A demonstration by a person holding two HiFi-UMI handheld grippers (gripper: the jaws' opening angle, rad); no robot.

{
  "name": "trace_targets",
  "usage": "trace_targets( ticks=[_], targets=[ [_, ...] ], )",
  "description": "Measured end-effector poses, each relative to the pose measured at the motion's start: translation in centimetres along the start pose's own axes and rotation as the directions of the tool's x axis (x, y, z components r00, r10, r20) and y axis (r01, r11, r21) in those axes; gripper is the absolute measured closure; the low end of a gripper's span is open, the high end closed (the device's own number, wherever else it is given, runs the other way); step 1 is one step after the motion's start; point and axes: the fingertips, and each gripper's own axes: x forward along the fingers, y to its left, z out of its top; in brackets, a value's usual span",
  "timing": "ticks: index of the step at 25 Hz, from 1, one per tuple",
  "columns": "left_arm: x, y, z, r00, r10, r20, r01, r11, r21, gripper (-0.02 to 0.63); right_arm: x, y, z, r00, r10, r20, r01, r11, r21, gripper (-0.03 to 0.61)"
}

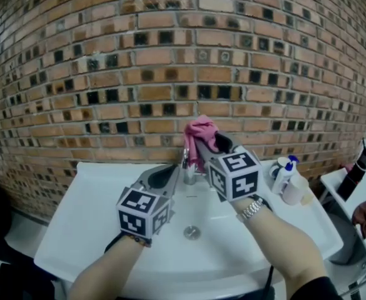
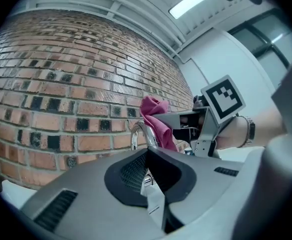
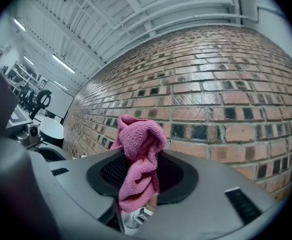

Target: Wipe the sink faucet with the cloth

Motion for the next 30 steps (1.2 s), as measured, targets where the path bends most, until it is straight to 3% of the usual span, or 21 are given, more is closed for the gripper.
trace_targets(
  ticks=[13, 30],
  targets=[
    [0.6, 0.6, -3.2, 0.999, 0.018, -0.046, -0.020, 0.999, -0.043, 0.609, 2.5, -2.3, -0.4, 1.000, -0.020, -0.021, 0.021, 0.999, 0.025, 0.425],
    [0.9, 1.0, -5.3, 0.997, 0.016, -0.075, -0.021, 0.998, -0.063, 0.609, 4.9, -4.2, -4.7, 0.991, -0.067, -0.115, 0.070, 0.997, 0.021, 0.428]
  ],
)
